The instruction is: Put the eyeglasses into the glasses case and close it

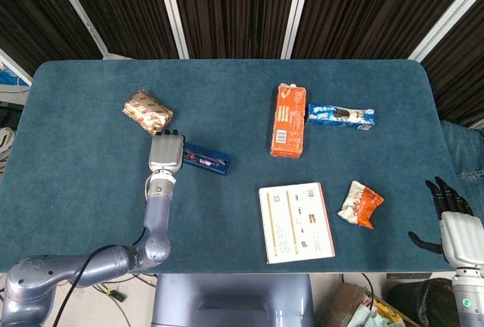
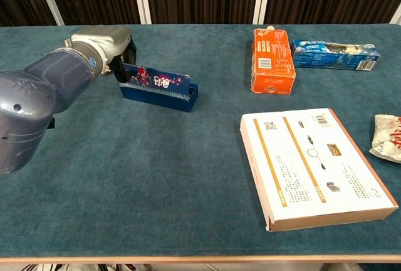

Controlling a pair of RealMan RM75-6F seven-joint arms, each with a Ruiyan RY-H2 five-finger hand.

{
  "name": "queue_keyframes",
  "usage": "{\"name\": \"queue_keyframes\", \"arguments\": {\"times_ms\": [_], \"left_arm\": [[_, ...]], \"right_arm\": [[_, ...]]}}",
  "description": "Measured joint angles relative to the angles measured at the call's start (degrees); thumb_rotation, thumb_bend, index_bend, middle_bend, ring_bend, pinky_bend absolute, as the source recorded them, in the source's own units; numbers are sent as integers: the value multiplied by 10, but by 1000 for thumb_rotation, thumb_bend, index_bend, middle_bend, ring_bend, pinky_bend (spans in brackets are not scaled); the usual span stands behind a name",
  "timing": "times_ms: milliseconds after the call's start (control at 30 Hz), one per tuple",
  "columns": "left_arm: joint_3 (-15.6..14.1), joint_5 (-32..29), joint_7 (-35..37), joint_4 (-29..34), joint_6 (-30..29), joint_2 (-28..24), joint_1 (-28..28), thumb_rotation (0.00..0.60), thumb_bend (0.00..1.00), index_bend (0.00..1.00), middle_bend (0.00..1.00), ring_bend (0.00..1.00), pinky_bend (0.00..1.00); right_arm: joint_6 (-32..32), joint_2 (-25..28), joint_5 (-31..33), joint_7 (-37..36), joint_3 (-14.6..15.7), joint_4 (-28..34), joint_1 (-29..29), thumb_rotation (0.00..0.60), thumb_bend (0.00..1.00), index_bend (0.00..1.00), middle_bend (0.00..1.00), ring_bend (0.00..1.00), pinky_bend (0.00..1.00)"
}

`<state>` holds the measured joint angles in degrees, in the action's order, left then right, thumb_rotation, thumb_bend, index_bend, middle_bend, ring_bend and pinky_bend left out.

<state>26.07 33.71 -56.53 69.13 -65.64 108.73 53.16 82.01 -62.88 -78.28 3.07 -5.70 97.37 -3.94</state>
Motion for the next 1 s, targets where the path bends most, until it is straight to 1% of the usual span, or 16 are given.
{"name": "queue_keyframes", "arguments": {"times_ms": [300,433,533,600,633,667,700,767,900,1000], "left_arm": [[6,-16,10,-45,11,20,25,600,449,557,317,252,309],[7,-18,15,-59,12,26,32,600,444,464,315,252,309],[6,-20,17,-67,13,29,36,600,442,438,313,252,309],[6,-20,17,-73,12,31,39,600,441,396,296,247,308],[7,-21,18,-76,12,33,40,600,440,364,287,243,306],[7,-21,19,-80,12,34,41,600,438,303,275,237,303],[6,-21,19,-86,13,36,43,600,437,274,271,236,301],[6,-23,17,-97,14,39,45,600,436,175,262,234,299],[3,-25,15,-122,18,48,51,600,429,136,229,209,284],[-3,-13,21,-127,19,50,53,600,388,120,179,132,217]], "right_arm": [[0,0,1,1,0,0,0,600,242,61,48,107,161],[-1,1,1,0,0,0,0,600,242,61,52,107,161],[0,0,0,0,0,0,0,600,243,62,52,107,161],[1,0,-1,0,0,0,0,600,242,62,52,107,161],[1,0,-1,0,0,0,0,600,242,62,52,107,161],[1,0,0,0,0,0,0,600,242,62,52,107,161],[1,0,-1,0,0,0,0,600,242,63,52,107,161],[2,0,-1,-1,0,0,0,600,242,64,52,107,161],[1,0,0,-1,0,0,0,600,242,64,52,107,161],[0,0,0,-1,0,0,0,600,242,64,52,107,161]]}}
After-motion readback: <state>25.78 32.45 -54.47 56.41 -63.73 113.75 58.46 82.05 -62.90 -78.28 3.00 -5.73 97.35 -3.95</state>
